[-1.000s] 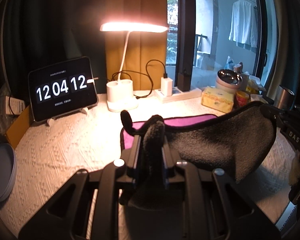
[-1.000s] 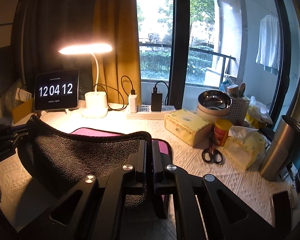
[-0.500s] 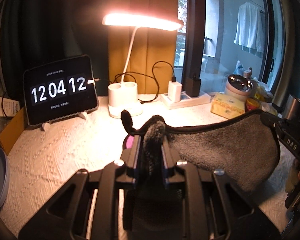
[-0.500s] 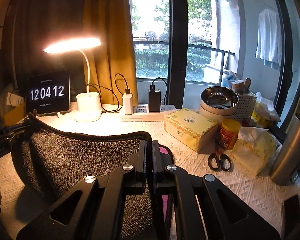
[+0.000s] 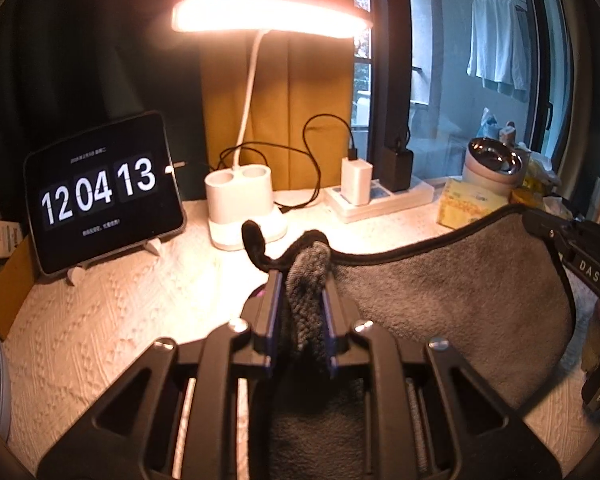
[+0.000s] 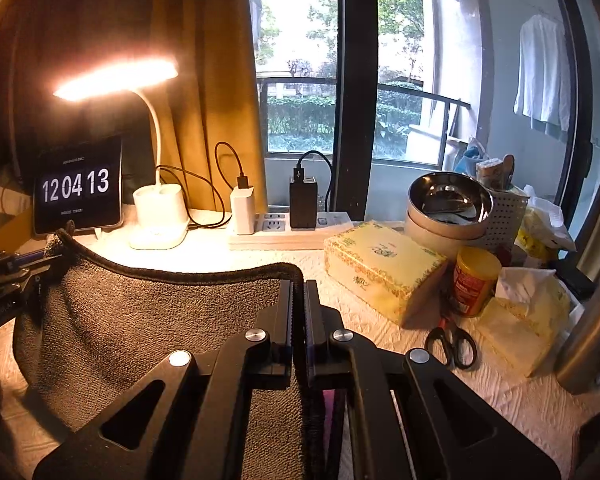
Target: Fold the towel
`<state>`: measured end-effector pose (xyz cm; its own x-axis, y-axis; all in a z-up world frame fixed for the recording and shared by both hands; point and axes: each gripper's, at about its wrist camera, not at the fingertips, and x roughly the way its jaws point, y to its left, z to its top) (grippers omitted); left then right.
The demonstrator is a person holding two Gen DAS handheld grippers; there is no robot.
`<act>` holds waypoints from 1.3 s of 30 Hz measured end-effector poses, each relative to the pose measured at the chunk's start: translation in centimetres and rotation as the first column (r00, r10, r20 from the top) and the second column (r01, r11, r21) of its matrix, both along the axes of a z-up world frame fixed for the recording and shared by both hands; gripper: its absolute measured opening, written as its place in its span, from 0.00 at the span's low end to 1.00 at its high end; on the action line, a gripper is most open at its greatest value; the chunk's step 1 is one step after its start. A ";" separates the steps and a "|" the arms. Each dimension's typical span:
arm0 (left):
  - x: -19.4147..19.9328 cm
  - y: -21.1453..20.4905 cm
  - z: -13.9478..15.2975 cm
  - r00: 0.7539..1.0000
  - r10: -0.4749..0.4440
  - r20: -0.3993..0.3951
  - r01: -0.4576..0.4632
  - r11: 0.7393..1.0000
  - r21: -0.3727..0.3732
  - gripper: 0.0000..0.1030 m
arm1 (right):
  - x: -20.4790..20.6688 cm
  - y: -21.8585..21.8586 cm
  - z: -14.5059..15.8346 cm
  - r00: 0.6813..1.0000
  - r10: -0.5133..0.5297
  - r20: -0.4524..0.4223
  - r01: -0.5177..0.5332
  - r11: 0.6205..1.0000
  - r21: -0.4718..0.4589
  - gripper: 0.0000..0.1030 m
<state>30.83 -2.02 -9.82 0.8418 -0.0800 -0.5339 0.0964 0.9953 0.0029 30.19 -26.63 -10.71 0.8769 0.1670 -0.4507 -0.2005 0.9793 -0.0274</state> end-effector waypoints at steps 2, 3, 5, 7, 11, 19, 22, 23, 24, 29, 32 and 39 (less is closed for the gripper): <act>0.6 0.2 -0.1 1.000 0.009 -0.002 -0.009 1.000 -0.010 0.19 | 0.7 0.1 -0.2 1.000 -0.001 -0.007 0.001 1.000 0.002 0.05; 0.9 0.2 -0.1 1.000 0.012 -0.001 -0.012 1.000 -0.012 0.19 | 1.0 0.1 -0.2 1.000 -0.001 -0.007 0.001 1.000 0.002 0.05; 1.5 0.2 -0.3 1.000 0.017 -0.007 -0.017 1.000 -0.009 0.19 | 1.6 0.3 -0.2 1.000 0.001 -0.004 -0.001 1.000 0.002 0.05; 2.1 0.2 -0.5 1.000 0.019 -0.017 -0.020 1.000 -0.008 0.19 | 2.1 0.3 -0.2 1.000 0.003 -0.007 -0.003 1.000 0.011 0.05; 3.0 0.2 -0.7 0.999 0.034 -0.020 -0.034 0.999 -0.008 0.19 | 3.4 0.5 -0.3 1.000 0.006 -0.016 -0.006 1.000 0.016 0.05; 5.7 0.5 -2.5 0.992 0.070 -0.108 -0.074 0.997 -0.034 0.20 | 5.7 0.8 -2.2 0.997 0.002 -0.080 -0.003 1.000 -0.004 0.05; 6.4 0.3 -3.2 0.989 0.077 -0.130 -0.081 0.996 -0.024 0.20 | 6.5 1.2 -3.1 0.992 0.012 -0.123 -0.015 1.000 -0.021 0.05; 6.6 0.2 -3.5 0.987 0.077 -0.140 -0.080 0.997 -0.018 0.20 | 6.9 1.3 -3.5 0.990 0.014 -0.144 -0.018 1.000 -0.025 0.05; 6.9 0.1 -3.8 0.985 0.076 -0.155 -0.078 0.997 -0.009 0.20 | 7.1 1.3 -3.7 0.987 0.013 -0.161 -0.018 0.999 -0.027 0.05; 8.2 0.2 -5.6 0.963 0.110 -0.245 -0.105 0.994 0.032 0.21 | 8.6 1.9 -4.7 0.971 0.001 -0.240 -0.016 0.998 -0.061 0.05; 8.8 0.4 -6.3 0.951 0.125 -0.284 -0.119 0.992 0.040 0.25 | 8.7 2.0 -4.9 0.968 -0.017 -0.250 -0.002 0.997 -0.076 0.05; 8.9 0.5 -6.8 0.943 0.136 -0.304 -0.130 0.991 0.040 0.29 | 9.7 2.5 -6.0 0.947 -0.048 -0.318 0.007 0.992 -0.128 0.11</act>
<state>39.76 -1.49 -16.65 0.6406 0.0348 -0.7671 -0.0380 0.9992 0.0136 39.92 -24.18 -16.74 0.6869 0.0698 -0.7234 -0.1917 0.9775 -0.0876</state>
